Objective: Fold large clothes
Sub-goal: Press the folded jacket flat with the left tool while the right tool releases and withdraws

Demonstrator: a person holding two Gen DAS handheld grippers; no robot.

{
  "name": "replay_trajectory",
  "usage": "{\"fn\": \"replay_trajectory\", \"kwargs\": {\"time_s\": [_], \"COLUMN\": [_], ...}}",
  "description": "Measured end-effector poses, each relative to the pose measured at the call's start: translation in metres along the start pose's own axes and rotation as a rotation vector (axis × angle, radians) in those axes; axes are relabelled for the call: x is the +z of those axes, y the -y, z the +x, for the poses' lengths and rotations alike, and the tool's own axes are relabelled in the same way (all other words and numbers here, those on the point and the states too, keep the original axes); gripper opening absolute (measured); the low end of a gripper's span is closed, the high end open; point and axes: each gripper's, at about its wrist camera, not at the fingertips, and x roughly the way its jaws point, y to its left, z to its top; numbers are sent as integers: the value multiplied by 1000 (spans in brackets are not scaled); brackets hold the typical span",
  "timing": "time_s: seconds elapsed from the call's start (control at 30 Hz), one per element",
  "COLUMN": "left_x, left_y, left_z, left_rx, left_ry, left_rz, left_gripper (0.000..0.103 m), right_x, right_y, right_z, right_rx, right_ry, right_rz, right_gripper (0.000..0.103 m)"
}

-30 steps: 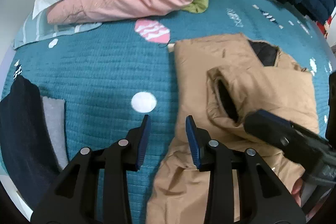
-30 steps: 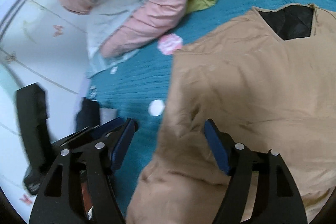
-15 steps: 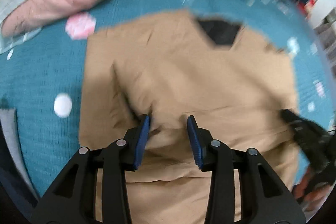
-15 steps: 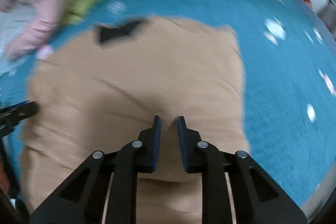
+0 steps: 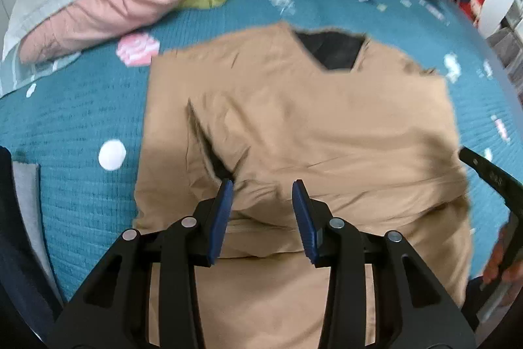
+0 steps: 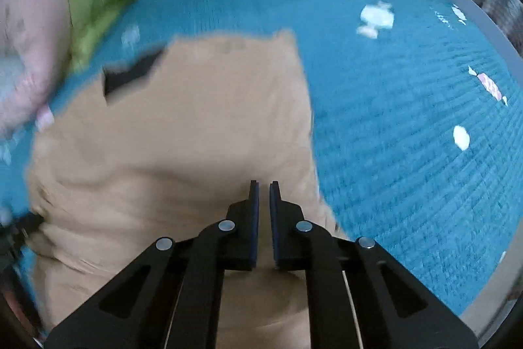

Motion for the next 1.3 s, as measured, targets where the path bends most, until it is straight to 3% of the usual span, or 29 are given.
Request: {"fn": "replay_trajectory", "kwargs": {"time_s": [0.07, 0.13, 0.23, 0.33, 0.37, 0.43, 0.53, 0.63, 0.8, 0.83, 0.9, 0.97, 1.0, 1.07, 1.3], "left_x": [14, 28, 44, 43, 40, 35, 31, 28, 22, 23, 22, 22, 22, 23, 31], "left_y": [1, -1, -16, -36, -43, -50, -44, -41, -29, -27, -26, -30, -31, -33, -31], "left_z": [-2, 8, 41, 73, 84, 89, 88, 91, 83, 82, 74, 62, 57, 48, 34], "left_rx": [-2, 43, 78, 152, 118, 86, 127, 156, 231, 253, 290, 271, 260, 253, 269], "left_ry": [31, 35, -39, -100, -112, -67, -33, -13, 18, 16, 22, 28, 29, 31, 50], "left_rz": [-1, -19, -77, -113, -132, -152, -107, -92, -20, -7, -2, -20, -28, -38, -18], "left_gripper": [39, 39, 39, 39, 39, 40, 40, 40, 46, 51, 65, 65, 65, 65, 70], "right_x": [16, 29, 40, 35, 31, 27, 31, 28, 27, 28, 28, 27, 24, 20, 24], "right_y": [-1, -3, -8, -7, -2, 9, 1, 2, 17, 19, 18, 20, 22, 32, 79], "right_z": [-1, 7, 36, 74, 82, 88, 88, 88, 77, 73, 64, 50, 42, 28, 33], "right_rx": [1, 36, 58, -26, -21, 31, -5, 3, 84, 100, 121, 108, 85, 79, 91], "right_ry": [33, 45, 9, -40, -59, -35, -46, -29, 7, 4, 6, 33, 65, 120, 75], "right_rz": [-2, 4, -3, -6, 11, 52, -13, 2, 98, 115, 110, 125, 146, 179, 363], "right_gripper": [7, 7, 7, 3, 3, 0, 0, 0, 4, 7, 25, 85, 93, 95, 95]}}
